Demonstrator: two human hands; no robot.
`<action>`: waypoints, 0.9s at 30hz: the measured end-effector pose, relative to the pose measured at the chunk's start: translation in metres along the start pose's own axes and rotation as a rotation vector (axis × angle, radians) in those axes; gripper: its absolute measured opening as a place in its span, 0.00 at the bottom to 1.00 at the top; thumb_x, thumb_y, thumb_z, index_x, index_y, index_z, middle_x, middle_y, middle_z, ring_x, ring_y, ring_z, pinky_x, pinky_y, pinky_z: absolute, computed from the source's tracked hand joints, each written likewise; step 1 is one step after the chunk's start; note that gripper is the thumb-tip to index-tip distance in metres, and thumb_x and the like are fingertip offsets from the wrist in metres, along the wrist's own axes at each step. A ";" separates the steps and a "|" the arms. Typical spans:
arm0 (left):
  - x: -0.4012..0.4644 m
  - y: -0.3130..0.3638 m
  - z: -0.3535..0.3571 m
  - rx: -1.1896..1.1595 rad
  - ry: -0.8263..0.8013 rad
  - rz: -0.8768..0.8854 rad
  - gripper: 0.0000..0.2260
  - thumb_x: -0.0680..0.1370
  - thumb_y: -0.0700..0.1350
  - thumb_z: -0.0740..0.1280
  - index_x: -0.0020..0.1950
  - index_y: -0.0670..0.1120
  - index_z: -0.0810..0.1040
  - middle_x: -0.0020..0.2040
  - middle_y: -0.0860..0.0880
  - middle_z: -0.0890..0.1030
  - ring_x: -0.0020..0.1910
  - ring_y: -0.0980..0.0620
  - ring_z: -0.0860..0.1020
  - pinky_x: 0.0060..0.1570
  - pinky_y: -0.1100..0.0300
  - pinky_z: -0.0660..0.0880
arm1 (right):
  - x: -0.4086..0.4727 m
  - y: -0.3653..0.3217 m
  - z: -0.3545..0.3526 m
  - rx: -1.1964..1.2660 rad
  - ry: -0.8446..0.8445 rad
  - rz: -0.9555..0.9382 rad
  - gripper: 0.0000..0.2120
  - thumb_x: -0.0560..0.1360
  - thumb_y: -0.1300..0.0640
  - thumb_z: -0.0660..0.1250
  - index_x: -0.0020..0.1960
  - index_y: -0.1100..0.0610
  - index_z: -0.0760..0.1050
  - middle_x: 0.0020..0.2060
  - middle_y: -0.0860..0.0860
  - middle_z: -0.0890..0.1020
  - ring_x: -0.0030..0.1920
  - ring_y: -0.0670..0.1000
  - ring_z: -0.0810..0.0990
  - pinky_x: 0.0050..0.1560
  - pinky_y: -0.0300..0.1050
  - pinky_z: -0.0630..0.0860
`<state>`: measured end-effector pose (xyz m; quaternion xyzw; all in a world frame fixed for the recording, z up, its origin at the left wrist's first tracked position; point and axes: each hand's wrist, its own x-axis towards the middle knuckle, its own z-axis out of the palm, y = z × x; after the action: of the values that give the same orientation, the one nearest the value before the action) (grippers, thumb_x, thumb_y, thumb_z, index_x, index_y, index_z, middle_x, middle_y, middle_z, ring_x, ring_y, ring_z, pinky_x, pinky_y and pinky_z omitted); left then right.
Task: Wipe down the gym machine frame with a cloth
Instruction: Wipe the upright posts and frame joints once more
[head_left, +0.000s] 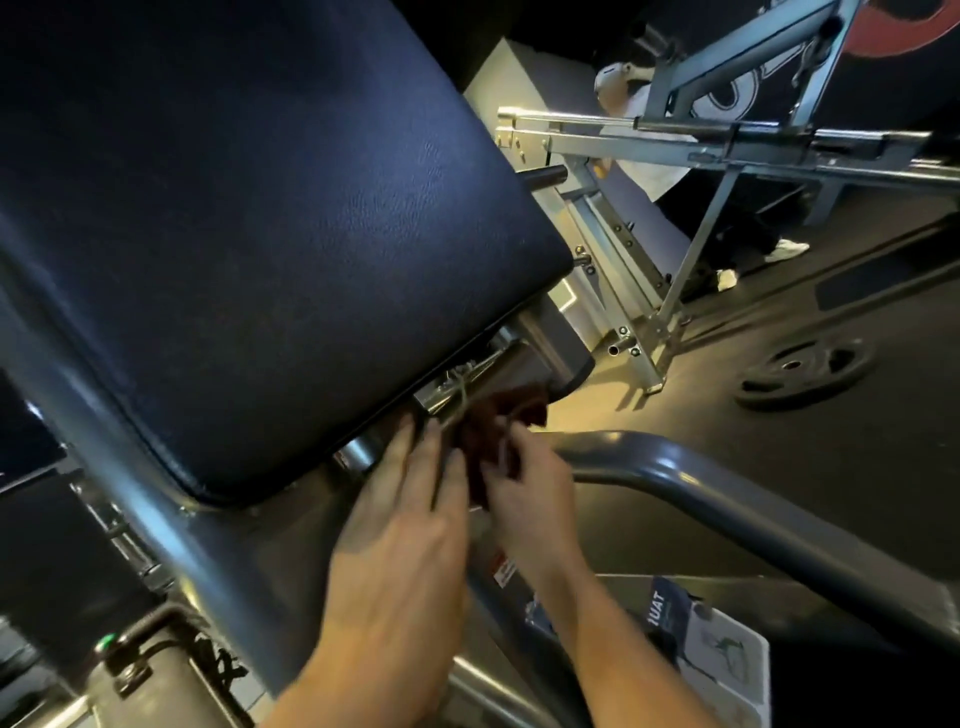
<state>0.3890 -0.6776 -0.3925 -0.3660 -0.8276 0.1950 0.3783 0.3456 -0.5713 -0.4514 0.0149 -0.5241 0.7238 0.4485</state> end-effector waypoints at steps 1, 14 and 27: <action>0.007 -0.005 -0.009 0.111 -0.069 -0.034 0.32 0.66 0.42 0.67 0.71 0.39 0.70 0.69 0.39 0.73 0.68 0.40 0.72 0.63 0.47 0.71 | -0.006 -0.002 0.003 -0.027 -0.013 -0.093 0.16 0.77 0.63 0.65 0.53 0.42 0.77 0.52 0.41 0.80 0.57 0.41 0.77 0.58 0.42 0.75; 0.025 -0.018 0.000 0.314 -0.172 -0.171 0.30 0.78 0.54 0.60 0.76 0.43 0.55 0.65 0.46 0.73 0.64 0.49 0.71 0.64 0.56 0.65 | 0.057 -0.016 0.007 -0.488 -0.111 -0.247 0.07 0.76 0.65 0.61 0.49 0.57 0.77 0.49 0.53 0.77 0.54 0.53 0.75 0.51 0.45 0.67; 0.026 -0.013 -0.007 0.186 -0.344 -0.258 0.38 0.69 0.55 0.73 0.72 0.38 0.66 0.62 0.39 0.75 0.61 0.43 0.75 0.59 0.50 0.72 | 0.101 0.003 -0.004 -0.547 0.144 -0.123 0.11 0.76 0.66 0.60 0.55 0.61 0.77 0.54 0.58 0.77 0.57 0.59 0.74 0.55 0.50 0.69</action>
<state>0.3763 -0.6665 -0.3675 -0.1820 -0.8984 0.2797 0.2856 0.2853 -0.5044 -0.4062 -0.1266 -0.6649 0.5262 0.5148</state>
